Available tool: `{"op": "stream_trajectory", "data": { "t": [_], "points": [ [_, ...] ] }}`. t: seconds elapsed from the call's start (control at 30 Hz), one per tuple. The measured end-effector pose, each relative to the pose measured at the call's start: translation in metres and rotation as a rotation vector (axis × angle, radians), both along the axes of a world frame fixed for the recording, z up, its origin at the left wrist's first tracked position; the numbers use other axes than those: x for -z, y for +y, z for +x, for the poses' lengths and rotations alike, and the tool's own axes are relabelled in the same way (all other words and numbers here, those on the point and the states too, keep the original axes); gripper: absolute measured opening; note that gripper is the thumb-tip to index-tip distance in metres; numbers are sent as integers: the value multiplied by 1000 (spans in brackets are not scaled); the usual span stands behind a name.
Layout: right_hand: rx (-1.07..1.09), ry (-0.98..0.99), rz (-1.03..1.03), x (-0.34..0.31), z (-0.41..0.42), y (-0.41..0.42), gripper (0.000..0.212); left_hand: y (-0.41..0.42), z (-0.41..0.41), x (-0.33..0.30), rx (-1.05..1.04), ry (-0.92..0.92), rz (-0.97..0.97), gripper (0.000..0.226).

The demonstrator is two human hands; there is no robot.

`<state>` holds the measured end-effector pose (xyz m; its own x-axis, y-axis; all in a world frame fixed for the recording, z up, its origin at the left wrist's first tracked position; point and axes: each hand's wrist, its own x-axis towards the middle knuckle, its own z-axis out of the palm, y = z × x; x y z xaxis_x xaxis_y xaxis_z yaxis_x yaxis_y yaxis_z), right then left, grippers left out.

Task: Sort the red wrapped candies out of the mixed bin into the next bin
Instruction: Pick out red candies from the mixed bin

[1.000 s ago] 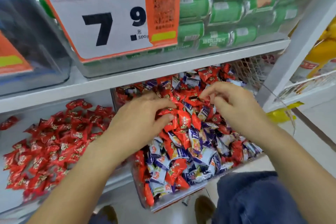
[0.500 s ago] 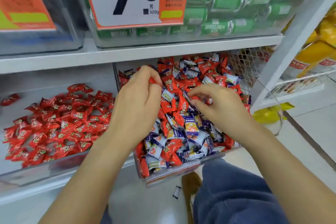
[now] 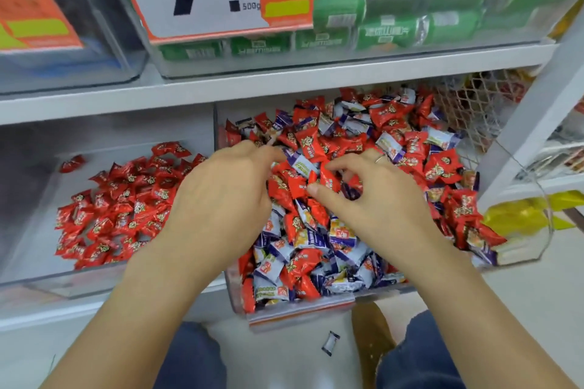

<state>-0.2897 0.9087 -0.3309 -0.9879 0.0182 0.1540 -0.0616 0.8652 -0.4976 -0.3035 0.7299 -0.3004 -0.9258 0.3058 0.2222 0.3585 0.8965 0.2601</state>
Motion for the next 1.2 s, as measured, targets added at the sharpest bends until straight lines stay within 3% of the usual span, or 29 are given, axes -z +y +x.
{"op": "stream_trajectory", "data": {
  "t": [0.17,0.3,0.47,0.53,0.77,0.87,1.03,1.13,1.2],
  "points": [
    [64,52,26,-1,0,-4,27,9,2,-8,-21,-51,-98,45],
    [150,146,-146,-5,8,11,23,16,4,6,-79,63,-267,63],
    [232,131,-133,2,12,26,13,21,2,23,-58,124,-355,74],
    [210,135,-146,5,13,26,7,22,4,21,-2,111,-306,72],
    [-25,57,-115,8,12,10,32,11,8,19,87,85,64,30],
    [-83,30,-61,6,7,7,42,6,5,19,83,106,186,22],
    [-33,138,-92,13,5,6,11,5,-2,13,-6,123,337,20],
    [69,200,-211,10,6,12,17,5,-5,11,0,98,350,15],
    [148,233,-402,4,6,19,20,5,-6,10,14,86,347,11]
  ]
}}
